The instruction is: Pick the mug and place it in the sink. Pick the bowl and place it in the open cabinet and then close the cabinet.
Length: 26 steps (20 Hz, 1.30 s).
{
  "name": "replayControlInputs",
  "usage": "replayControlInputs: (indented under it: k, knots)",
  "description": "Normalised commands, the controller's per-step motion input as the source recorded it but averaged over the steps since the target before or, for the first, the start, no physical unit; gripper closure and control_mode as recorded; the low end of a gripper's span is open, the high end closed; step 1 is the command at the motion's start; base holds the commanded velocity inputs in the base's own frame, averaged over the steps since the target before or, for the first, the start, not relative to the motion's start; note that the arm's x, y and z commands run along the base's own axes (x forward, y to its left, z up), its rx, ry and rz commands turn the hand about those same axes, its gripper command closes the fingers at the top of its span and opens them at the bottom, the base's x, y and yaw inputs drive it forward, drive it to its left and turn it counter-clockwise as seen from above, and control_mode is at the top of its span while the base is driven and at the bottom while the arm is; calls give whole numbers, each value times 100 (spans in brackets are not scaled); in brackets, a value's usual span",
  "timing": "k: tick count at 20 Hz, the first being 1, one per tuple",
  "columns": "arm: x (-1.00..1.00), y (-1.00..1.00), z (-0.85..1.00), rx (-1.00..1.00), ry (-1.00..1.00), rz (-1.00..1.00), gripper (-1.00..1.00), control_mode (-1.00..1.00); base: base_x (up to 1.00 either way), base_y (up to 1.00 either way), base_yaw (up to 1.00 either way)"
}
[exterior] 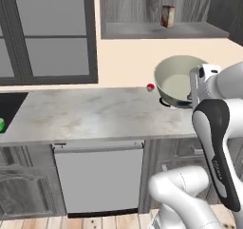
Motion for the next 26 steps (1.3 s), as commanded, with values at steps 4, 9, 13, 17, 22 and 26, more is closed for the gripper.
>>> replayControlInputs:
  k: [4, 9, 13, 17, 22, 26]
  knots:
    - [0, 0, 0, 0, 0, 0, 100, 100, 56, 0, -6]
    - [0, 0, 0, 0, 0, 0, 100, 100, 59, 0, -7]
    - [0, 0, 0, 0, 0, 0, 100, 100, 52, 0, -6]
    - [0, 0, 0, 0, 0, 0, 100, 100, 40, 0, -6]
    - [0, 0, 0, 0, 0, 0, 100, 100, 10, 0, -5]
    - [0, 0, 0, 0, 0, 0, 100, 100, -4, -1, -2]
